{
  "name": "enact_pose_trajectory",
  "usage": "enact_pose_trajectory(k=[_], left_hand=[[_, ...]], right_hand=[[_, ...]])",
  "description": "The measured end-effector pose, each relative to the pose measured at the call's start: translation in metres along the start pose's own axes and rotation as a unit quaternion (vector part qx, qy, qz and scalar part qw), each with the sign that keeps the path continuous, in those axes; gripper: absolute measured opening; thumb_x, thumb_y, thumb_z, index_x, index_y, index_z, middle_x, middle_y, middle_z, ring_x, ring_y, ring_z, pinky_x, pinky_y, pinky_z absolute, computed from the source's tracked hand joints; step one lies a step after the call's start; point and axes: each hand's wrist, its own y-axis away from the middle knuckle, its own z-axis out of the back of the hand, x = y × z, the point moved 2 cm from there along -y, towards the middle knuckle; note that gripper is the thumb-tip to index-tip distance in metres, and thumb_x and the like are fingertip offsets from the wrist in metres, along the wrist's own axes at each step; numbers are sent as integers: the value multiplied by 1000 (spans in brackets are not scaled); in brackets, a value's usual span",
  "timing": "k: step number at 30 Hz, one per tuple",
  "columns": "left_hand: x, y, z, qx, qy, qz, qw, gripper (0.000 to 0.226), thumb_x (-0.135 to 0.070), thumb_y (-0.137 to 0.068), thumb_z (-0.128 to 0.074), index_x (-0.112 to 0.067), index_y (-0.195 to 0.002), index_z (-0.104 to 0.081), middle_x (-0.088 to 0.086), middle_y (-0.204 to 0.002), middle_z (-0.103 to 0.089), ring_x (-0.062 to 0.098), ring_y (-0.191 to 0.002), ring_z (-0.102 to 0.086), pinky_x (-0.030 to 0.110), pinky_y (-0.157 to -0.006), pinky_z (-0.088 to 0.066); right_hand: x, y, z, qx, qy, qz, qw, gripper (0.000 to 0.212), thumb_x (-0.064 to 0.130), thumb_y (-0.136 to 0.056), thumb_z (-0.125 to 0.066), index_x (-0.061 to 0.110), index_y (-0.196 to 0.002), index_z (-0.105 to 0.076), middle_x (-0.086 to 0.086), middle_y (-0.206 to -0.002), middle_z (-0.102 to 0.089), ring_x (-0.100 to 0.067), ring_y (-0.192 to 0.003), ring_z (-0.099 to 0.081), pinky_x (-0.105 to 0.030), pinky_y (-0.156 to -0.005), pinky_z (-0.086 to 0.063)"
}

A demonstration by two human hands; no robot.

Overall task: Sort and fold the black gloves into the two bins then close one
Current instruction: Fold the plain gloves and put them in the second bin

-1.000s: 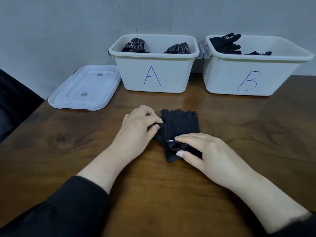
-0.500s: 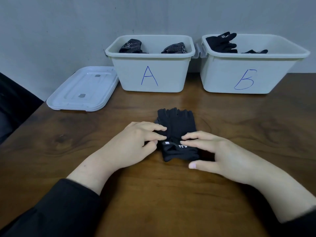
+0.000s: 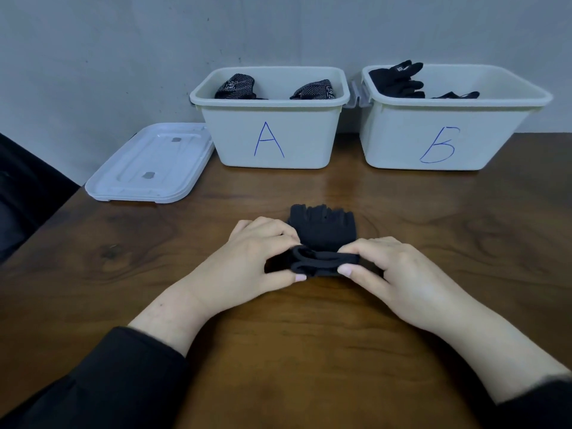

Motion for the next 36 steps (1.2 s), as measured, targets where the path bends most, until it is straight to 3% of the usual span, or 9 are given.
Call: enact_pose_trajectory(k=[4, 8, 12, 17, 22, 26, 29, 31, 36], left_hand=[[0, 0, -3, 1, 30, 37, 999, 37, -55, -92, -57, -19, -86, -67, -18, -107, -55, 6, -111, -44, 27, -105, -27], [-4, 2, 1, -2, 100, 69, 993, 24, -49, -92, -62, -27, -91, -70, -20, -106, -61, 5, -112, -49, 22, -102, -30], [-4, 4, 4, -13, 159, 137, 978, 15, -51, -88, -66, -39, -97, -66, -25, -101, -60, -3, -103, -48, 12, -86, -33], [-7, -5, -3, -62, 185, 163, 967, 22, -50, -92, -60, -29, -90, -66, -13, -82, -64, 8, -76, -54, 24, -68, -41], [-8, -23, 0, -98, 207, 185, 956, 12, -40, -98, -59, -30, -97, -66, -14, -83, -73, 1, -83, -68, 20, -72, -52], [0, -35, -7, -117, 178, 224, 951, 14, -44, -93, -65, -31, -95, -69, -12, -79, -71, 4, -78, -67, 30, -73, -57], [3, -36, -7, -137, 136, 228, 954, 24, -43, -89, -72, -36, -110, -61, -14, -90, -61, 4, -80, -58, 16, -69, -46], [4, -36, -7, -143, 101, 185, 967, 35, -37, -90, -73, -38, -122, -58, -17, -107, -53, 3, -88, -54, 13, -77, -43], [10, -39, -12, -109, 7, 115, 987, 28, -34, -99, -60, -31, -124, -71, -14, -119, -58, 9, -109, -52, 43, -100, -43]], right_hand=[[5, 1, 0, 35, -24, -16, 999, 37, 55, -86, -67, 58, -119, -51, 47, -112, -49, 19, -112, -42, -1, -86, -35], [6, 0, 0, -15, -54, -21, 998, 27, 48, -92, -64, 47, -119, -59, 27, -101, -68, 1, -95, -61, -20, -82, -50], [4, -5, -2, -43, -103, -28, 993, 22, 43, -94, -65, 44, -116, -64, 21, -98, -72, -3, -91, -68, -32, -84, -57], [1, -15, -5, -111, -78, -55, 989, 31, 43, -91, -69, 46, -121, -62, 26, -103, -67, -1, -90, -66, -21, -79, -52], [2, -32, 4, -153, -39, -59, 986, 21, 37, -94, -67, 43, -112, -59, 32, -77, -58, 6, -67, -58, -9, -62, -43], [-4, -45, -1, -158, 36, -52, 985, 15, 33, -95, -67, 33, -109, -65, 23, -89, -56, 6, -80, -54, -10, -61, -40], [-11, -47, -7, -157, 54, -37, 985, 18, 31, -94, -68, 31, -111, -64, 22, -98, -51, 4, -83, -51, -11, -67, -38], [-13, -50, -7, -163, 61, -9, 985, 18, 27, -93, -69, 28, -110, -65, 21, -106, -49, 0, -87, -47, -15, -76, -41], [-20, -58, -12, -145, 101, 66, 982, 17, 21, -96, -64, 19, -106, -77, 12, -110, -62, -13, -100, -55, -43, -83, -51]])
